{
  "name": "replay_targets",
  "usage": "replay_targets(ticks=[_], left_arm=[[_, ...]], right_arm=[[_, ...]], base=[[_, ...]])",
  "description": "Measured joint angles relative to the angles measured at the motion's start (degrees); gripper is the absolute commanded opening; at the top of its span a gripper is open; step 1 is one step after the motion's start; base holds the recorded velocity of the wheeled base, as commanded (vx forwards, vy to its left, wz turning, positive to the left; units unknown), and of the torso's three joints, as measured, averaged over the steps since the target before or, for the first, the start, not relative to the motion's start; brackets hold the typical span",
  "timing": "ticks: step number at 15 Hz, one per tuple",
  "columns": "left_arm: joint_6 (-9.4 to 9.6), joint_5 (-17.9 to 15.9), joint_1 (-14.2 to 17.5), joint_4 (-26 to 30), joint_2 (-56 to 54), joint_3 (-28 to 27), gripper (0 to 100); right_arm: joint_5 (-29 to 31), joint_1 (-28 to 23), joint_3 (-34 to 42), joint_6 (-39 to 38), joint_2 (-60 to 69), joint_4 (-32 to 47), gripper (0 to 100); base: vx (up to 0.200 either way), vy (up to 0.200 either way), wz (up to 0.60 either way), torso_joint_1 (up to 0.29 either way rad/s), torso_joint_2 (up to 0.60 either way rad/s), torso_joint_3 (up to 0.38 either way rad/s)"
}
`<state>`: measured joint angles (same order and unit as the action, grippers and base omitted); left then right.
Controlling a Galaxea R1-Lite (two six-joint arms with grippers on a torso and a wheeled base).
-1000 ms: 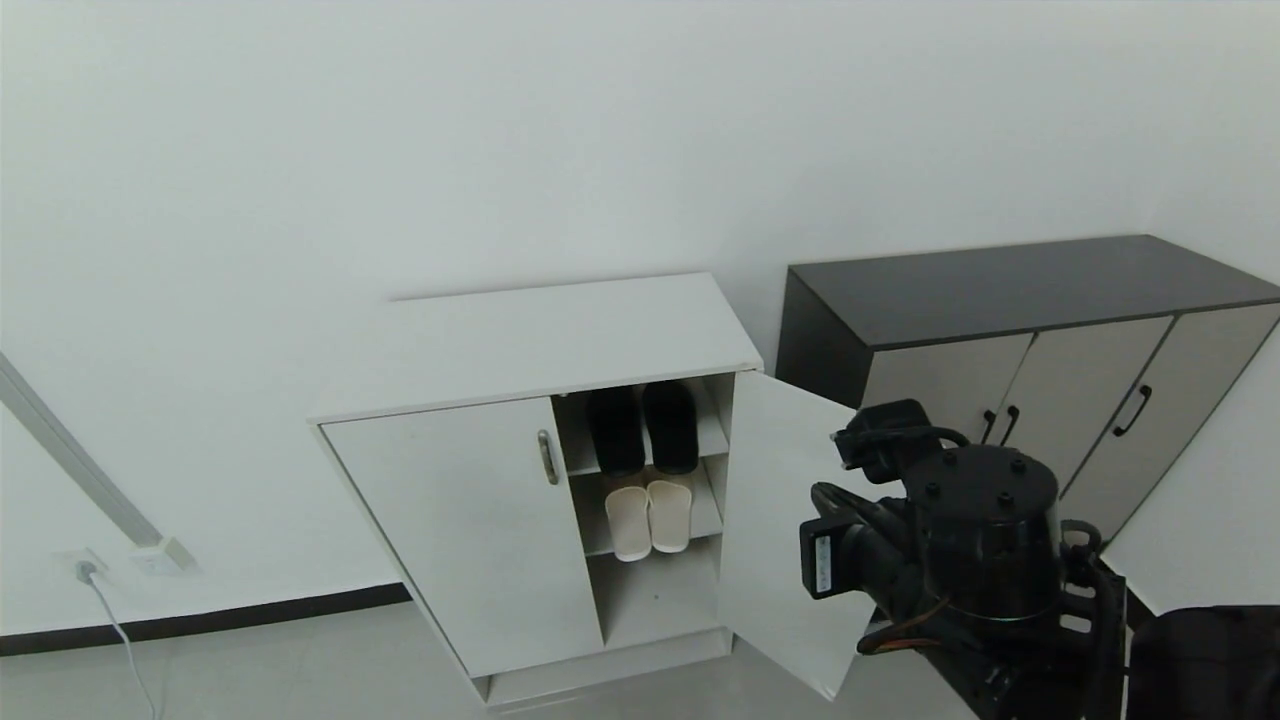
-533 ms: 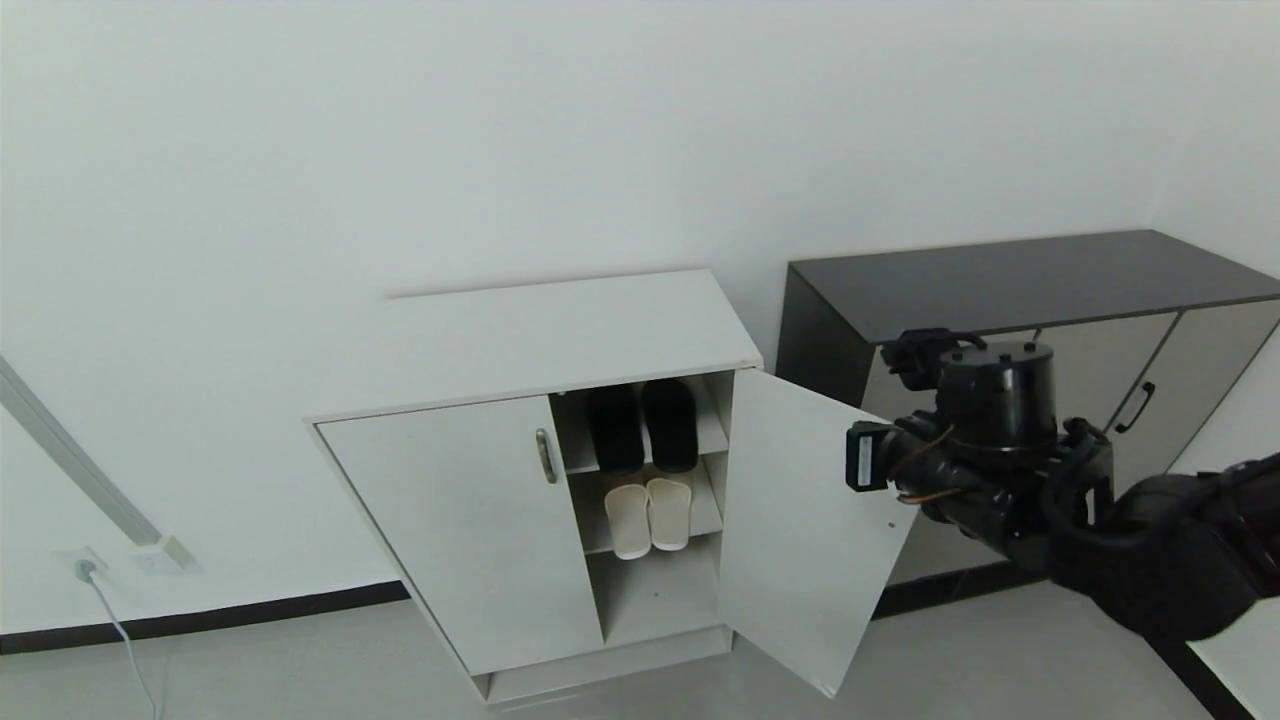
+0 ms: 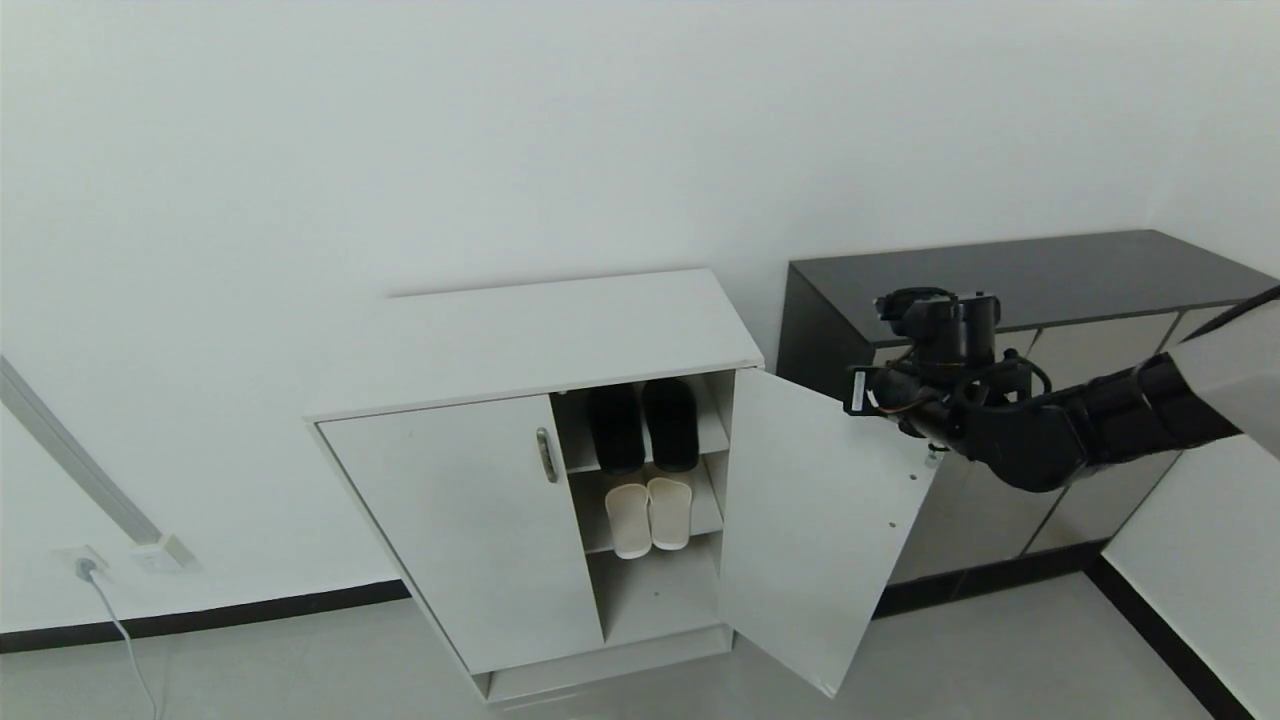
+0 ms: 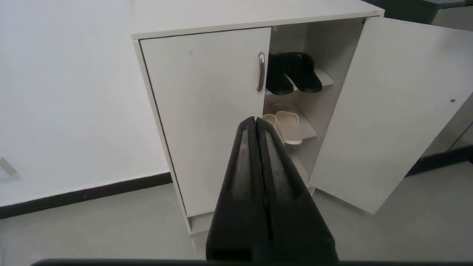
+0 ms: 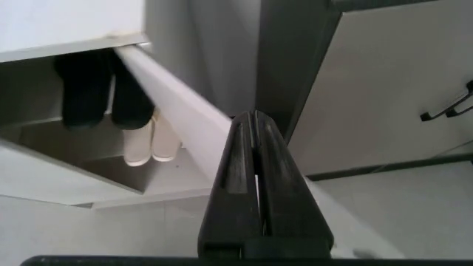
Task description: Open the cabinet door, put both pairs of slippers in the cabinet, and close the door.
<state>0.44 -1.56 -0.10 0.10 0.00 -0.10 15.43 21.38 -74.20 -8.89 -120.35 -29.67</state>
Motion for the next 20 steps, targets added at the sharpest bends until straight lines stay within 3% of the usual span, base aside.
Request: replay_targets(ticks=[5,12,15,20], left_arm=[[0.0,0.0,0.0,0.0,0.0,0.0,0],[0.0,0.0,0.0,0.0,0.0,0.0,0],[0.0,0.0,0.0,0.0,0.0,0.0,0],[0.0,0.0,0.0,0.0,0.0,0.0,0]], right_arm=[[-0.2,-2.6,-8.2,-0.1,-8.0,0.9,0],[-0.2,-3.1,-7.0,-0.2,-9.7,1.6,0],[-0.3,-0.3,-2.5,-1.1,-6.6,2.1,0],[-0.4,8.9,7.4,-4.5,1.5,1.7,0]], base=[[0.0,0.0,0.0,0.0,0.0,0.0],[0.0,0.0,0.0,0.0,0.0,0.0],[0.0,0.0,0.0,0.0,0.0,0.0],[0.0,0.0,0.0,0.0,0.0,0.0]])
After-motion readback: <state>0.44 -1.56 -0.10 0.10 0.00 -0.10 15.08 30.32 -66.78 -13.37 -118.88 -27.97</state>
